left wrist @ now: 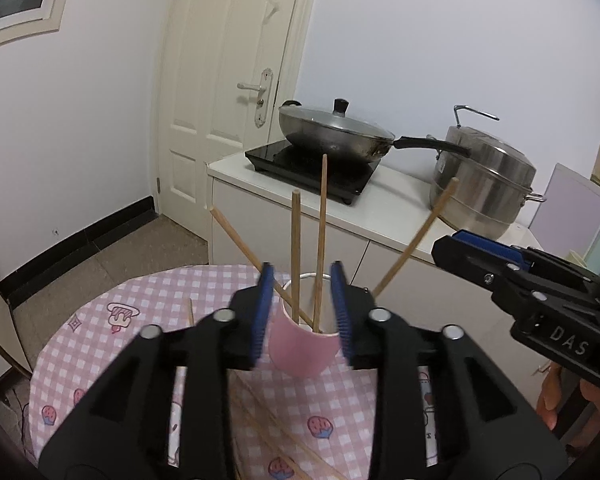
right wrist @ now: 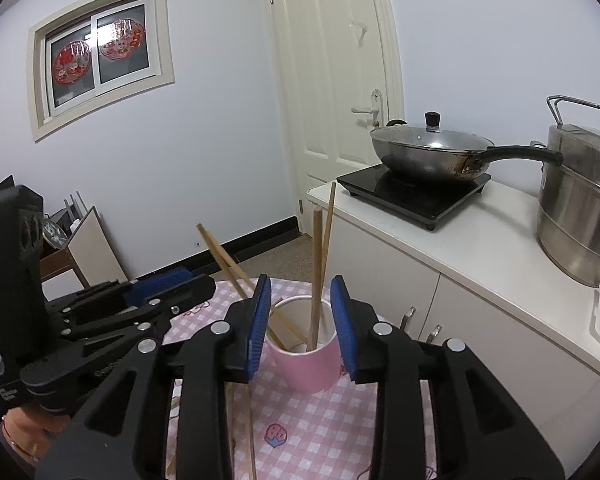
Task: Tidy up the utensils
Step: 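Move both open grippers back over the chopsticks on the table, then close the left gripper on a chopstick while the right gripper closes on another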
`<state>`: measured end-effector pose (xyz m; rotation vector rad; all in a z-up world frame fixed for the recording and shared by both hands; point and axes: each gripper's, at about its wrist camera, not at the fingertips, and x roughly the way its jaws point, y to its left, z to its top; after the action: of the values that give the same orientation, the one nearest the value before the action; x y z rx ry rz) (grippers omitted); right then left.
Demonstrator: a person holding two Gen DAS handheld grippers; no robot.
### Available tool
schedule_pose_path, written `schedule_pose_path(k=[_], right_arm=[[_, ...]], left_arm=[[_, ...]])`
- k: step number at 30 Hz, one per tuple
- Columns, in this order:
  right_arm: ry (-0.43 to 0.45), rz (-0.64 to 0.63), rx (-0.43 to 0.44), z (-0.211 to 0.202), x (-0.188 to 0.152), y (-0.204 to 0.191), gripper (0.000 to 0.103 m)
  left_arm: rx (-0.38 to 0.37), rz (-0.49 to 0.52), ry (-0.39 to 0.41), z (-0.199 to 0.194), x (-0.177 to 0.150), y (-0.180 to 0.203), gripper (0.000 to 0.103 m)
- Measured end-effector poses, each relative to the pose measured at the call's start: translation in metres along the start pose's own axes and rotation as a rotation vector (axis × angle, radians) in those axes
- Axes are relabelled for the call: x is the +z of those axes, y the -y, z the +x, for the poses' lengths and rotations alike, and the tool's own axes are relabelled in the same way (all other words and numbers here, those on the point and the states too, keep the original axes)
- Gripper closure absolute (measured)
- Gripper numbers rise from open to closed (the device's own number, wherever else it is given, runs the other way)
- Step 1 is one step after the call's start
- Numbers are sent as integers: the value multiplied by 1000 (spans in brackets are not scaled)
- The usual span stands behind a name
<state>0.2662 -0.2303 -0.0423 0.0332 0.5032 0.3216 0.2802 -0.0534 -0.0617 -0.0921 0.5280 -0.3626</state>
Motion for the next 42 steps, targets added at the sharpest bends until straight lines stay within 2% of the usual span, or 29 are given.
schedule_pose_path(k=[4,7,12,14,19,26,30,35,42], right_arm=[[0,-3,5,-10,-5,-5,74],[-2,-6,9,-16,-10,-9,74],[-21,-13,22,-19,-21,-19,74],[-33,-18,28,-18,-28,-24,74],[-83,-28,43,-8,-48,-37,73],[-192,-48,70,25,-81,-54,73],[-258,-50,73,49,-96,-58,73],[-320,-42,68,73,-110,-55,73],[-366,-22,68,98,-122,-46,73]], left_arm=[[10,-5,-9,-18,-4,-3,70],[18,-9,-2,-35,-9,-6,55],[12,-15,-31,-56,-20,-13,54],[10,-23,-51,-61,-24,-20,51],[36,-15,-131,-65,-42,-44,47],[71,-34,-287,-44,-77,-83,44],[53,-45,-366,-18,-95,-95,44],[31,-33,-406,9,-109,-98,44],[25,9,-435,45,-111,-96,45]])
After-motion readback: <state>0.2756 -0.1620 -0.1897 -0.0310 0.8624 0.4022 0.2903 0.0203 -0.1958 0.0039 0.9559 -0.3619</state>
